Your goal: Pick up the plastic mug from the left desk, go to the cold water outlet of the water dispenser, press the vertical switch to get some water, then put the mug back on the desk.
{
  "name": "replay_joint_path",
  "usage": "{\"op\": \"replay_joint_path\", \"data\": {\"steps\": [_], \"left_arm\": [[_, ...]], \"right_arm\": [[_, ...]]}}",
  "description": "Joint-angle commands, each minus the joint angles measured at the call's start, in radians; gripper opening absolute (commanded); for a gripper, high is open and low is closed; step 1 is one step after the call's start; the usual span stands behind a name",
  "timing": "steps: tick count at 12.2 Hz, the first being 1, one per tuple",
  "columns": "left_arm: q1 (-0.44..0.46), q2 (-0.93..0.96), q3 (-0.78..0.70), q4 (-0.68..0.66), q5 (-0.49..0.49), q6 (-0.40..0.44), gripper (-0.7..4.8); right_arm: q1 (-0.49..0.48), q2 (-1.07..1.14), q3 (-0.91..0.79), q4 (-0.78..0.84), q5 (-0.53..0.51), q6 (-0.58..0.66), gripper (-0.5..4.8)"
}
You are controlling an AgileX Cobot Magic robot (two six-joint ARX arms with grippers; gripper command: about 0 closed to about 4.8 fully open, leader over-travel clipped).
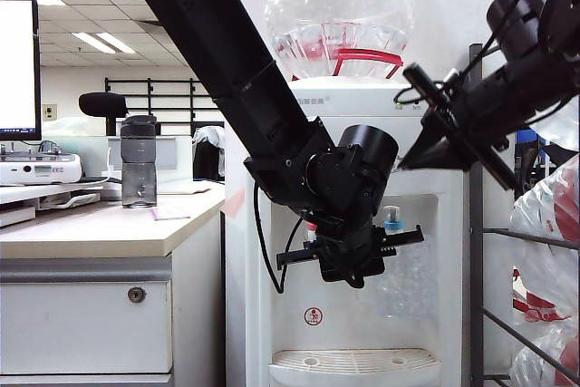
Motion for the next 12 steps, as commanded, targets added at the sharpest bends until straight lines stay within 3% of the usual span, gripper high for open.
{"op": "replay_joint_path", "data": {"steps": [1, 9, 12], "left_arm": [[-0.003, -0.012, 0.008, 0.069, 0.014, -0.008, -0.07], [-0.008, -0.012, 0.008, 0.089, 0.030, -0.008, -0.07], [-0.008, -0.012, 0.008, 0.098, 0.029, -0.007, -0.07]], "right_arm": [[-0.013, 0.025, 0.006, 0.006, -0.002, -0.010, -0.05], [-0.061, 0.035, 0.033, 0.006, -0.053, 0.217, -0.05], [-0.061, 0.056, 0.043, 0.005, -0.069, 0.243, -0.05]]}}
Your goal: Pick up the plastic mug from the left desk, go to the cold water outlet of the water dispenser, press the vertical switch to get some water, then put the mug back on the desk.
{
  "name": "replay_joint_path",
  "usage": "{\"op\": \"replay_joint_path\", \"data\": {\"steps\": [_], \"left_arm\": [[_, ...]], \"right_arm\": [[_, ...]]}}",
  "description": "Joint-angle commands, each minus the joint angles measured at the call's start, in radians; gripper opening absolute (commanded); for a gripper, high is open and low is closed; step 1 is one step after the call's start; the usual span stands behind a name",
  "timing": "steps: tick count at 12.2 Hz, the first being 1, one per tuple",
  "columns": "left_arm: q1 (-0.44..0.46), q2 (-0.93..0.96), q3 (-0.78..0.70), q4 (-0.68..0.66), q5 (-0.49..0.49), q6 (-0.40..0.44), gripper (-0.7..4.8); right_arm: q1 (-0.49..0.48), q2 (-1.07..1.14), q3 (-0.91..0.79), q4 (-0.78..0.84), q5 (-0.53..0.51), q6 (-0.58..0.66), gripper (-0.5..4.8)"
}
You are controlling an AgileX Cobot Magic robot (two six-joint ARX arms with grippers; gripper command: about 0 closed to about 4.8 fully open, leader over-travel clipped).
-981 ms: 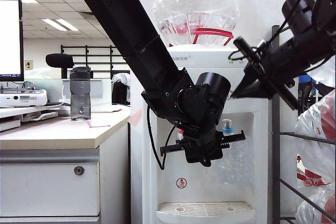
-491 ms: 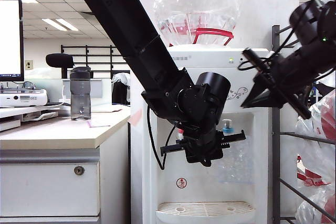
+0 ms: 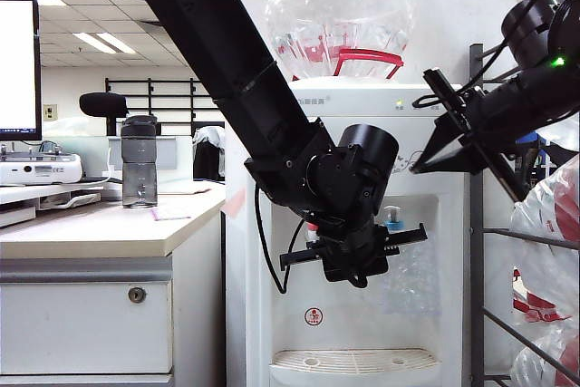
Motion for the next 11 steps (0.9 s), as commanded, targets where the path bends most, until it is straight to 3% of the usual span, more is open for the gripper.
{"op": "replay_joint_path", "data": {"steps": [1, 7, 11], "left_arm": [[-0.006, -0.013, 0.009, 0.079, 0.007, -0.007, -0.07], [-0.006, -0.013, 0.009, 0.079, 0.007, -0.006, -0.07], [-0.006, -0.013, 0.009, 0.079, 0.007, -0.006, -0.07]], "right_arm": [[0.001, 0.020, 0.006, 0.012, -0.024, 0.038, -0.05], [0.003, 0.065, 0.009, 0.074, -0.065, 0.049, -0.05], [0.008, 0.101, 0.016, 0.152, -0.124, -0.065, -0.05]]}}
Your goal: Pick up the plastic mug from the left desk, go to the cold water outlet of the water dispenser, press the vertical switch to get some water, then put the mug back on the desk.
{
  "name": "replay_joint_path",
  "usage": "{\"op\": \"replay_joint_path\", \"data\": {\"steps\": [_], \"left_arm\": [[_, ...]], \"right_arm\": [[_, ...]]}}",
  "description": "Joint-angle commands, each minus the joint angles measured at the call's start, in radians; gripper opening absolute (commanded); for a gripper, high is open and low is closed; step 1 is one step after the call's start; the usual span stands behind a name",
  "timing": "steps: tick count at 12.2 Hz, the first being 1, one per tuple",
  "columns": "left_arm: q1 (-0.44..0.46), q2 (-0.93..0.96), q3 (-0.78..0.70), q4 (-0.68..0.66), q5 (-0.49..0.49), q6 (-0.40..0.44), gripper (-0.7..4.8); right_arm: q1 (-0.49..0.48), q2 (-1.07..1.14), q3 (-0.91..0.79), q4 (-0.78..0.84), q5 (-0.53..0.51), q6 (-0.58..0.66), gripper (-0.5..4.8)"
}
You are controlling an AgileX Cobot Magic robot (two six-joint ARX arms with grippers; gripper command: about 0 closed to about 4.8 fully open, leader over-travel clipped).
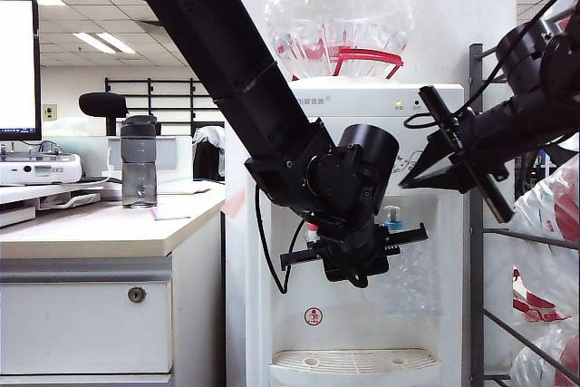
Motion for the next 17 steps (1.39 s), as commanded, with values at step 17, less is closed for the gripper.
{"op": "replay_joint_path", "data": {"steps": [17], "left_arm": [[-0.005, -0.013, 0.009, 0.074, 0.007, 0.016, -0.07]], "right_arm": [[0.013, 0.034, 0.009, 0.097, -0.043, -0.457, -0.05]]}}
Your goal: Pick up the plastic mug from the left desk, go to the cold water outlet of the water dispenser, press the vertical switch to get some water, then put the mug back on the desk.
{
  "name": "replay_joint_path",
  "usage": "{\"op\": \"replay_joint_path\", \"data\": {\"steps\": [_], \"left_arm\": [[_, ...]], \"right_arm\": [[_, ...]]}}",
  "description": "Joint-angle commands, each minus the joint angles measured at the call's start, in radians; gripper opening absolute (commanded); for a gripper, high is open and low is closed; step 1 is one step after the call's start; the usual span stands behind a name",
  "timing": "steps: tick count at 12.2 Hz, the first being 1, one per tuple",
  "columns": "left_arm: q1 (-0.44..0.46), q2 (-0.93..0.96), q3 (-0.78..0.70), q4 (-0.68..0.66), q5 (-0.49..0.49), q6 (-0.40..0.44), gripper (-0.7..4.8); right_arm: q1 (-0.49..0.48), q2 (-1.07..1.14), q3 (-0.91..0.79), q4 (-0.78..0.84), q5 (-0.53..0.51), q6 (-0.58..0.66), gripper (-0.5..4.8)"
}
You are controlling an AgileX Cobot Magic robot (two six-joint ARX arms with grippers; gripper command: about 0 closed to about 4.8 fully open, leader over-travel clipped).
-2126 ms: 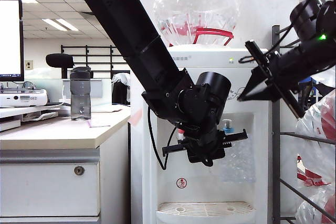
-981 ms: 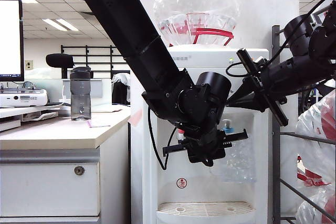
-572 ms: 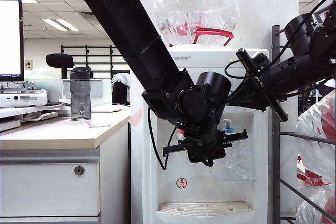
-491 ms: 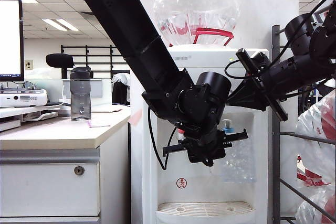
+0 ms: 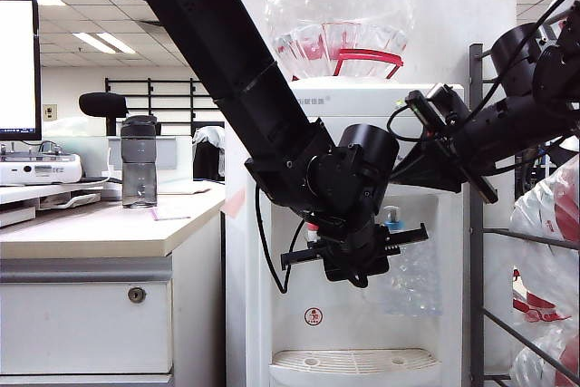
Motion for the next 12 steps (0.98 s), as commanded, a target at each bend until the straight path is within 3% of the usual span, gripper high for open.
{"op": "replay_joint_path", "data": {"steps": [1, 8, 12], "left_arm": [[-0.004, -0.013, 0.009, 0.072, 0.005, 0.008, -0.07], [-0.005, -0.013, 0.009, 0.073, 0.006, 0.009, -0.07], [-0.005, -0.013, 0.009, 0.073, 0.008, 0.009, -0.07]], "right_arm": [[0.002, 0.010, 0.005, 0.012, 0.029, 0.024, -0.05], [0.002, 0.063, 0.036, 0.009, 0.027, 0.130, -0.05], [0.002, 0.077, 0.079, -0.050, 0.031, 0.128, -0.05]]}}
